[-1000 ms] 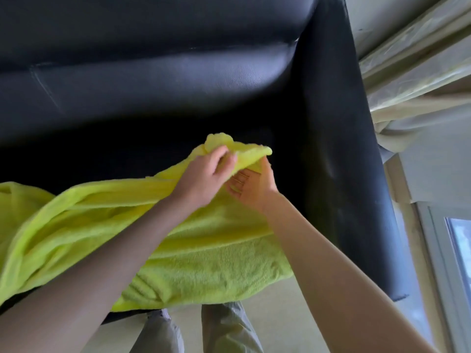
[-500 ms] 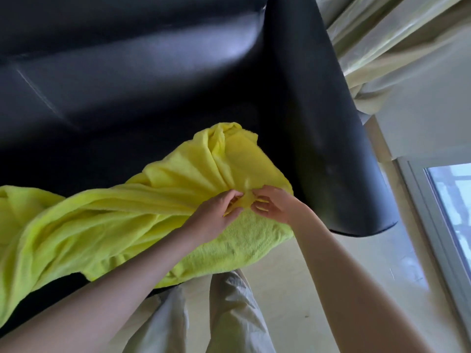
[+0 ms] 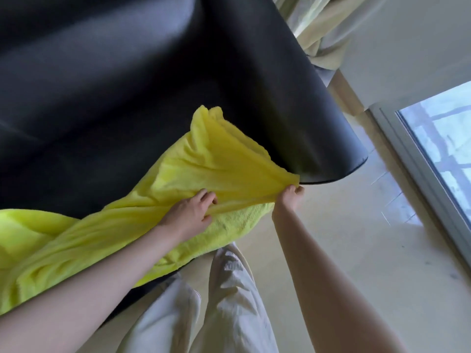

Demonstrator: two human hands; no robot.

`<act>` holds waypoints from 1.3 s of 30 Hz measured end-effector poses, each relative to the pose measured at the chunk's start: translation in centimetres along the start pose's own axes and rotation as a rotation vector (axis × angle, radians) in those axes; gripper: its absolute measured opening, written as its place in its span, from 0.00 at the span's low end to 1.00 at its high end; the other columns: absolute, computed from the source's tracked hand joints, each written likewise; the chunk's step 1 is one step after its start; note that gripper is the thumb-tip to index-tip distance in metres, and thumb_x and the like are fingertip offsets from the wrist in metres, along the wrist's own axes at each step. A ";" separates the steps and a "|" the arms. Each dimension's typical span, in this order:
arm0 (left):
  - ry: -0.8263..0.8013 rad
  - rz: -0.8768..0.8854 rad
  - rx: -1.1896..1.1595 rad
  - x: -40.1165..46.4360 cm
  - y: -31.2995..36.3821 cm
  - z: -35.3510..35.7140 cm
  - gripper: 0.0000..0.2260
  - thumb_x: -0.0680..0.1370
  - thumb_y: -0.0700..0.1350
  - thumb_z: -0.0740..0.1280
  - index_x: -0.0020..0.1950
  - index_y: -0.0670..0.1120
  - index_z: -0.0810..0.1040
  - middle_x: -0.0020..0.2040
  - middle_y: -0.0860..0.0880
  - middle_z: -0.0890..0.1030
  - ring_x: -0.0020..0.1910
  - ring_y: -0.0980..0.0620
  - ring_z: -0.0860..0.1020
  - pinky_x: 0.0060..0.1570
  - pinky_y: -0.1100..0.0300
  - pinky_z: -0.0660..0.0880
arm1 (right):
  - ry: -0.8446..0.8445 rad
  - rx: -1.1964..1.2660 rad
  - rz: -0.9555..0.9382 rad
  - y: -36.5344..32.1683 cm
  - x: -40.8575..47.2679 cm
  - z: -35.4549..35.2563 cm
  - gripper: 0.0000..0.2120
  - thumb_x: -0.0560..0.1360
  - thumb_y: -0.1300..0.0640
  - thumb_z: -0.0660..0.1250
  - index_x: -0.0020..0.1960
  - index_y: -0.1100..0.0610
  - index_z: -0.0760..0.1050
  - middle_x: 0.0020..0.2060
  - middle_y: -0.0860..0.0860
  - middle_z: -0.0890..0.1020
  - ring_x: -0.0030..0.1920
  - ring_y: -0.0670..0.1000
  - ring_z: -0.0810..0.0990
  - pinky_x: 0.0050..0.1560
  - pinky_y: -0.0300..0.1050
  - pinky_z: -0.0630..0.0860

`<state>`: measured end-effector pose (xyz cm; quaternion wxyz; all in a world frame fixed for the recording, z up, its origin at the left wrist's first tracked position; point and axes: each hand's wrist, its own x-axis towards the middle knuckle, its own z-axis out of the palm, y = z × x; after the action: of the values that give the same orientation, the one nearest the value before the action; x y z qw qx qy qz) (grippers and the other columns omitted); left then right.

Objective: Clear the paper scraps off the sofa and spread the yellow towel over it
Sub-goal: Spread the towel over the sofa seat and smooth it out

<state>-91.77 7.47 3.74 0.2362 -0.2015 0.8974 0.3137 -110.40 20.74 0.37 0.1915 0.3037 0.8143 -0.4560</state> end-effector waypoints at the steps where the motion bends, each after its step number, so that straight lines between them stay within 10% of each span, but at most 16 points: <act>1: -0.031 0.038 0.000 0.0 0.3 0.5 0.12 0.79 0.48 0.60 0.62 0.51 0.65 0.59 0.53 0.68 0.45 0.45 0.76 0.37 0.54 0.70 | 0.008 -0.045 0.050 0.4 0.4 -0.4 0.16 0.80 0.59 0.52 0.64 0.61 0.70 0.57 0.59 0.77 0.57 0.59 0.76 0.61 0.55 0.73; 6: -0.226 0.045 0.069 0.8 0.6 2.9 0.17 0.81 0.45 0.59 0.69 0.49 0.64 0.66 0.50 0.70 0.55 0.45 0.75 0.46 0.56 0.71 | -0.167 -0.215 0.297 1.3 1.3 -1.6 0.12 0.78 0.63 0.53 0.57 0.63 0.71 0.38 0.55 0.72 0.38 0.52 0.73 0.47 0.48 0.77; 10: -0.332 -0.026 0.049 1.3 -0.1 4.4 0.19 0.80 0.46 0.60 0.71 0.47 0.64 0.67 0.47 0.72 0.61 0.45 0.74 0.58 0.55 0.71 | -0.273 -0.305 0.332 1.5 2.1 -1.6 0.13 0.77 0.64 0.56 0.60 0.59 0.71 0.51 0.56 0.75 0.54 0.55 0.76 0.52 0.46 0.76; 17: -0.280 0.032 -0.101 0.6 -0.6 4.8 0.14 0.79 0.42 0.58 0.64 0.49 0.72 0.59 0.51 0.76 0.52 0.50 0.76 0.48 0.61 0.69 | 0.097 -0.380 0.086 1.9 2.7 -1.0 0.13 0.78 0.63 0.57 0.60 0.64 0.71 0.58 0.61 0.76 0.59 0.62 0.76 0.58 0.51 0.72; 22: -0.073 0.049 -0.115 2.3 -0.5 3.8 0.10 0.80 0.43 0.58 0.61 0.50 0.72 0.58 0.54 0.75 0.44 0.51 0.77 0.38 0.58 0.71 | -0.083 -0.457 0.361 2.6 2.8 0.2 0.23 0.76 0.58 0.62 0.69 0.62 0.63 0.67 0.61 0.69 0.66 0.61 0.70 0.66 0.55 0.69; 31: 0.703 -0.155 -0.051 10.2 -1.9 -3.6 0.20 0.74 0.30 0.60 0.65 0.43 0.70 0.61 0.43 0.72 0.59 0.45 0.71 0.57 0.54 0.72 | -0.023 -1.020 -0.411 3.2 1.9 1.7 0.27 0.72 0.61 0.58 0.71 0.59 0.61 0.67 0.56 0.67 0.67 0.56 0.65 0.64 0.50 0.62; 35: 0.492 -0.589 -0.341 14.3 -3.9 -6.3 0.14 0.79 0.37 0.59 0.65 0.44 0.70 0.65 0.42 0.70 0.62 0.41 0.71 0.57 0.51 0.69 | 0.033 -1.031 -0.732 3.1 1.5 2.9 0.21 0.72 0.61 0.61 0.65 0.58 0.69 0.62 0.56 0.72 0.62 0.58 0.71 0.65 0.53 0.65; 39: 0.298 -0.419 -0.366 15.7 -5.2 -7.3 0.15 0.77 0.47 0.64 0.62 0.47 0.70 0.60 0.47 0.75 0.59 0.46 0.74 0.55 0.50 0.73 | -0.007 -1.074 -0.948 2.2 1.6 4.5 0.14 0.74 0.57 0.65 0.58 0.58 0.73 0.53 0.56 0.75 0.53 0.58 0.75 0.57 0.53 0.68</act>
<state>-103.98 -4.38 -2.30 0.1213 -0.4651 0.7897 0.3813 -109.97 18.31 -4.26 0.0984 -0.2202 0.9701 -0.0272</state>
